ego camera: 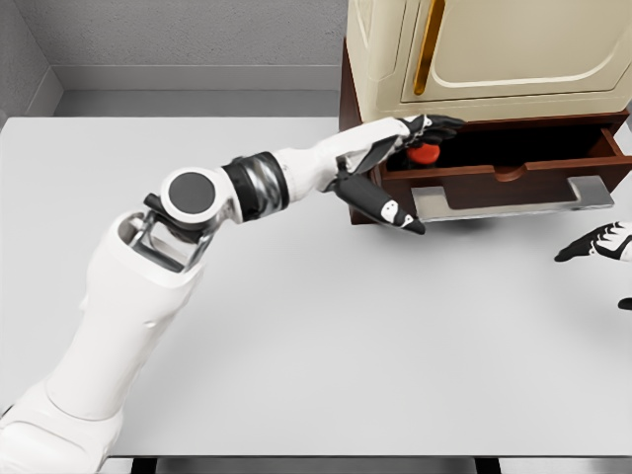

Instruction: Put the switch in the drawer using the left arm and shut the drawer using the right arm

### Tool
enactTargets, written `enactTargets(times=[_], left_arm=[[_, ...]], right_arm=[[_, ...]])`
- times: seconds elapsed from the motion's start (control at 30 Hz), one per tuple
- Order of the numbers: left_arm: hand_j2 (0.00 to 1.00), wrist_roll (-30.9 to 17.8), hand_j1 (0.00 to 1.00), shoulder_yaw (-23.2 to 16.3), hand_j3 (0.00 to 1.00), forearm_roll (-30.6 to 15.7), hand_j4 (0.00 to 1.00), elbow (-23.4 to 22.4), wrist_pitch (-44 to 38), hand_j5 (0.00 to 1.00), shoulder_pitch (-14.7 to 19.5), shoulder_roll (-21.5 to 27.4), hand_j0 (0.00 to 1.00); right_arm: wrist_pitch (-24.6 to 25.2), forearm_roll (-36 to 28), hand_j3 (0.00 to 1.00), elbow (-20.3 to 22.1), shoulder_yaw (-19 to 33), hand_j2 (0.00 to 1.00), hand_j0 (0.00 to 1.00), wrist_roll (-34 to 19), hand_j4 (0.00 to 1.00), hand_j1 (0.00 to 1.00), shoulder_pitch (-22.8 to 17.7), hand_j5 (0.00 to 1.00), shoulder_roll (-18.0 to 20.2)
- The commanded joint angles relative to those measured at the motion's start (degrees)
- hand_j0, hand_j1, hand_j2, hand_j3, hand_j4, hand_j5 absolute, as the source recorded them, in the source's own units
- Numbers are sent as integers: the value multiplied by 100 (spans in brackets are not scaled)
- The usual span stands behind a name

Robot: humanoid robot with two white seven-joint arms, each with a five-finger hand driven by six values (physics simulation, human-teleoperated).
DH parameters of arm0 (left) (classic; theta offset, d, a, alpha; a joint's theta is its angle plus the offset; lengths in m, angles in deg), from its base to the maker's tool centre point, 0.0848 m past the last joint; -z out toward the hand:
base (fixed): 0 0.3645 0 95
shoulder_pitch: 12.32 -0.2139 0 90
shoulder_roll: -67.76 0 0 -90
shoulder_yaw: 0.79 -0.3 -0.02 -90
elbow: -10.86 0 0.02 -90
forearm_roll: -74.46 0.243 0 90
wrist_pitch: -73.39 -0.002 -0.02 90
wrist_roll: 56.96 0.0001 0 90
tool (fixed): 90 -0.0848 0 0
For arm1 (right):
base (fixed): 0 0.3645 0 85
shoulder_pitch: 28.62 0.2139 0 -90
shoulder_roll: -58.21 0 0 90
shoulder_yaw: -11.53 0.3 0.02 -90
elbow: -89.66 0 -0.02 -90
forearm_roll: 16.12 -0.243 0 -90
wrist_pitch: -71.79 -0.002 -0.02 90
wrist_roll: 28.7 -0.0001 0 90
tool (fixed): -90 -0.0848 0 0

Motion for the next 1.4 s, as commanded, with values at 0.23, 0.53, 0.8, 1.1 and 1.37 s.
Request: enactTargets(times=[0.23,0.53,0.8,1.1,1.37], left_arm=[[100,1,100,0,100,-45,100,7,6,100,0,41,100],[100,1,100,176,100,-63,100,-37,6,100,26,419,100],[100,1,100,44,100,-10,100,-169,15,100,26,155,100],[100,1,100,-334,100,482,100,-898,41,100,553,-442,100],[100,1,100,-387,100,420,100,-398,41,100,510,-442,100]], right_arm=[[16,-39,86,2,-18,86,86,2,86,86,-18,86,6],[16,-39,86,2,-18,86,86,2,86,86,-9,86,15],[16,-39,86,2,-18,86,86,2,86,86,-18,86,15],[16,-30,86,2,-18,86,86,2,86,86,-18,86,15],[16,-30,86,2,-18,86,86,2,86,86,-53,86,6]])
